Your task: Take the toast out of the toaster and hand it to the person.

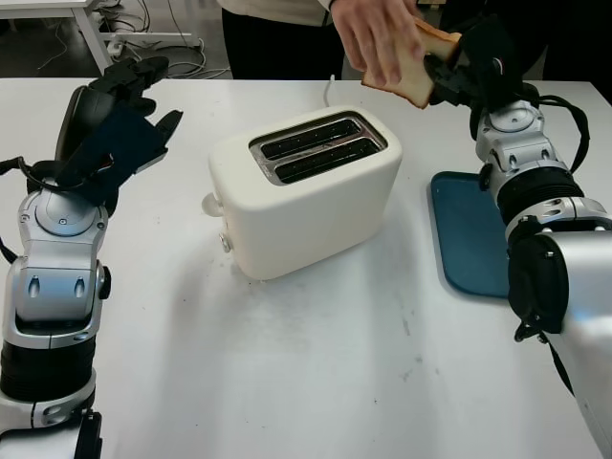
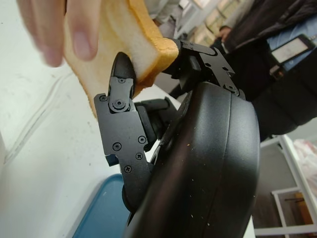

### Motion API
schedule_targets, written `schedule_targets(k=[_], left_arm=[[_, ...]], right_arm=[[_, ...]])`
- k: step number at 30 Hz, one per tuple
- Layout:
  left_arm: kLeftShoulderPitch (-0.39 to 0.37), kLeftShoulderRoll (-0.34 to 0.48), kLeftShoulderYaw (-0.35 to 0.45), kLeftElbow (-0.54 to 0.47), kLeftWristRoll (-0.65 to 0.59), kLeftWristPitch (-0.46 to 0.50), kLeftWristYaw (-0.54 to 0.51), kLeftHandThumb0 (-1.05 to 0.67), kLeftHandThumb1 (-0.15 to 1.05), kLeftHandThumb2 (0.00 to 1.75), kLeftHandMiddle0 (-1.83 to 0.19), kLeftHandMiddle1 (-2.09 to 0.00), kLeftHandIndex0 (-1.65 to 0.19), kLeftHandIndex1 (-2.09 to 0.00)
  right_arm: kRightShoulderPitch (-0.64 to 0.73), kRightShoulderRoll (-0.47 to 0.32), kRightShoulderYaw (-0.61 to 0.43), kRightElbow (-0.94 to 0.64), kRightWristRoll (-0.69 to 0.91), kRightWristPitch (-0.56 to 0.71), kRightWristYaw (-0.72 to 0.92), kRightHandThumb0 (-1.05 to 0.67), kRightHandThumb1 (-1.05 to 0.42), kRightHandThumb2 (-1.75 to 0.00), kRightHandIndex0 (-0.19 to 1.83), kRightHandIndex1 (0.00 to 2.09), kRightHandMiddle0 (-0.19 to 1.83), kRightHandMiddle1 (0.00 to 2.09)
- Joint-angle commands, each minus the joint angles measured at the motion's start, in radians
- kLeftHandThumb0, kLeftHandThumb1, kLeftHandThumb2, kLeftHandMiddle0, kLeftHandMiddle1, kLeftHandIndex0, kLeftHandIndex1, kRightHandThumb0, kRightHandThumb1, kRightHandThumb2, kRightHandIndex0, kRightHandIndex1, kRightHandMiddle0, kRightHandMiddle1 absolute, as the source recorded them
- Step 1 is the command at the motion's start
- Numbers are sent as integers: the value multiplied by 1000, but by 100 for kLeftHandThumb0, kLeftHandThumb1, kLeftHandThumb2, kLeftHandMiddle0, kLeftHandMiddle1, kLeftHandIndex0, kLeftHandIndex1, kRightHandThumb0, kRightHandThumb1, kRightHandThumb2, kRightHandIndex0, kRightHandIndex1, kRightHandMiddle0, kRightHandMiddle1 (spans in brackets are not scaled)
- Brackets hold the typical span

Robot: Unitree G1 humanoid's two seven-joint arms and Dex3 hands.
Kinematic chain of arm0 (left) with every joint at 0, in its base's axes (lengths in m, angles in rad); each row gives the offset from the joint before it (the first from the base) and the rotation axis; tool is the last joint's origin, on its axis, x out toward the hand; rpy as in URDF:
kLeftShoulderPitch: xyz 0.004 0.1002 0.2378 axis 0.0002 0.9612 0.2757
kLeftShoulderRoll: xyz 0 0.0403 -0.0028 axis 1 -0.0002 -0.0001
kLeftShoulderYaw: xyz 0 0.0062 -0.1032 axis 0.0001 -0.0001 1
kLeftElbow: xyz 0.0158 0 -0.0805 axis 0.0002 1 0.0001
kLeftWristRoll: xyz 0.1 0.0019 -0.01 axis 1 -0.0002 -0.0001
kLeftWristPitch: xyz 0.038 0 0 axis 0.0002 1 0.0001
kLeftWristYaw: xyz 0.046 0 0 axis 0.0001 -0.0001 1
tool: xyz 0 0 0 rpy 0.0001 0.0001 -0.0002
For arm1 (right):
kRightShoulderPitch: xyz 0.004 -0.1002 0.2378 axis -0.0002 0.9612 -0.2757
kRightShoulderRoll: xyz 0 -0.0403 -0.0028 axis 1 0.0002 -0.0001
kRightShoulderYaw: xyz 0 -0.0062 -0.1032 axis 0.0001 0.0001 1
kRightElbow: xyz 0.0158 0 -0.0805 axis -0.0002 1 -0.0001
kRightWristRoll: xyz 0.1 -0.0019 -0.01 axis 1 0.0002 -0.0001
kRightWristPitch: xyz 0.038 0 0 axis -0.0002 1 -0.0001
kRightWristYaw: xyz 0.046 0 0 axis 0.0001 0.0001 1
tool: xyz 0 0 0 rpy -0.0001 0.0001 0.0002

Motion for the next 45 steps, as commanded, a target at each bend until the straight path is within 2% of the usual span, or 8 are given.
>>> schedule_targets(k=[1, 28, 32, 36, 37, 39, 40, 45], left_arm=[[7, 4, 5, -6, 9, -17, 5, -37, 92, 49, -7, -86, -40, -12], [6, -4, 9, -7, 2, -10, 7, -38, 92, 48, -8, -87, -39, -12], [7, 5, 4, -4, 8, -17, 3, -37, 92, 48, -8, -87, -39, -12], [7, 2, 6, -7, 5, -11, 2, -36, 92, 49, -7, -87, -39, -12], [8, 4, 5, -4, 5, -17, 1, -37, 92, 49, -7, -87, -40, -12], [7, 1, 6, -6, 2, -13, 0, -38, 92, 49, -6, -87, -39, -12], [6, -2, 7, -9, 0, -4, 0, -37, 92, 49, -6, -87, -39, -11], [17, -1, 5, -13, 2, -14, 0, -38, 92, 50, -6, -88, -39, -11]], right_arm=[[20, 6, 1, 8, -3, -14, -1, -15, -92, -41, 63, 175, 24, 175], [27, -3, 38, 5, -41, -87, 15, -21, -92, -41, 72, 175, 37, 173], [35, -1, 24, 3, -28, -137, 30, -32, -92, -38, 78, 175, 58, 170], [35, -10, 31, 3, -32, -139, 93, -68, -92, -32, 64, 51, 64, 32], [34, -13, 38, 1, -37, -143, 118, -76, -92, -34, 54, 30, 57, 17], [32, -19, 58, -5, -52, -150, 143, -92, -92, -35, 49, 14, 38, 4], [31, -25, 77, -8, -70, -157, 145, -97, -92, -34, 36, 76, 32, 2], [33, -38, 107, -19, -90, -166, 149, -104, -92, -35, 1, 7, 7, 2]])
